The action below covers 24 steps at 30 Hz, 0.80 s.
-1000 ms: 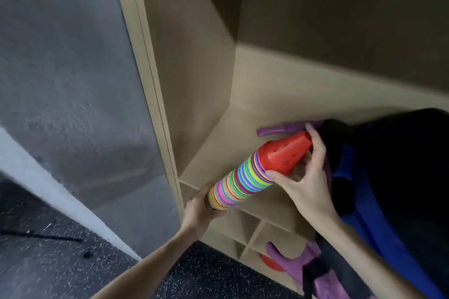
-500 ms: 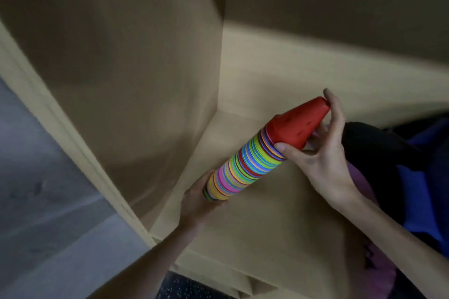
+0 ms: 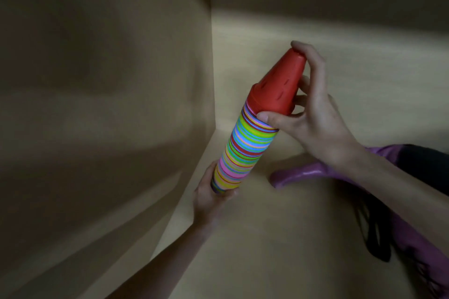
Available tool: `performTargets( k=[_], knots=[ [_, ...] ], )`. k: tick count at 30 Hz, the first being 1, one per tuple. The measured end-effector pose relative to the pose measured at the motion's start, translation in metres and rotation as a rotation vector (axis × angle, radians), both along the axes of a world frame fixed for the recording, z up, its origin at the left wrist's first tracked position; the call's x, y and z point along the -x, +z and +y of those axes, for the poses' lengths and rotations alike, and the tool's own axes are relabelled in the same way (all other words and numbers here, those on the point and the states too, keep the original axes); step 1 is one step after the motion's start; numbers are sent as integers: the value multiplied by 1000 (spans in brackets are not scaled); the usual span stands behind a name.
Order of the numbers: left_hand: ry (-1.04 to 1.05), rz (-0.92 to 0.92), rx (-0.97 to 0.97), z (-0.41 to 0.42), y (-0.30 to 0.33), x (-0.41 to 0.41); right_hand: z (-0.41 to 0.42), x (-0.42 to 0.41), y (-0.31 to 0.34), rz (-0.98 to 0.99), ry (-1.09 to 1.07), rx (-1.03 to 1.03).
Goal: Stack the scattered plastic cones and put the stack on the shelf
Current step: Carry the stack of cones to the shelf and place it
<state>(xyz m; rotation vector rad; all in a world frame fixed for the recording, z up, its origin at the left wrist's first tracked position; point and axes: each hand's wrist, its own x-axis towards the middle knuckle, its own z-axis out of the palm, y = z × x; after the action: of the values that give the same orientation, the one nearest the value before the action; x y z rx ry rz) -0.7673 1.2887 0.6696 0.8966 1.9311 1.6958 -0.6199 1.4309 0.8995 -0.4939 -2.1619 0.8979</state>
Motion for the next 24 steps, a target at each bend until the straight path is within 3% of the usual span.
performTargets(
  k=[7, 14, 24],
  knots=[
    [22, -49, 22, 65, -25, 39, 53, 45, 2, 8, 51, -18],
    [154, -149, -115, 99, -20, 45, 81, 83, 4, -46, 32, -104],
    [335, -85, 2, 116, -8, 60, 103, 128, -2, -39, 75, -116]
  ],
)
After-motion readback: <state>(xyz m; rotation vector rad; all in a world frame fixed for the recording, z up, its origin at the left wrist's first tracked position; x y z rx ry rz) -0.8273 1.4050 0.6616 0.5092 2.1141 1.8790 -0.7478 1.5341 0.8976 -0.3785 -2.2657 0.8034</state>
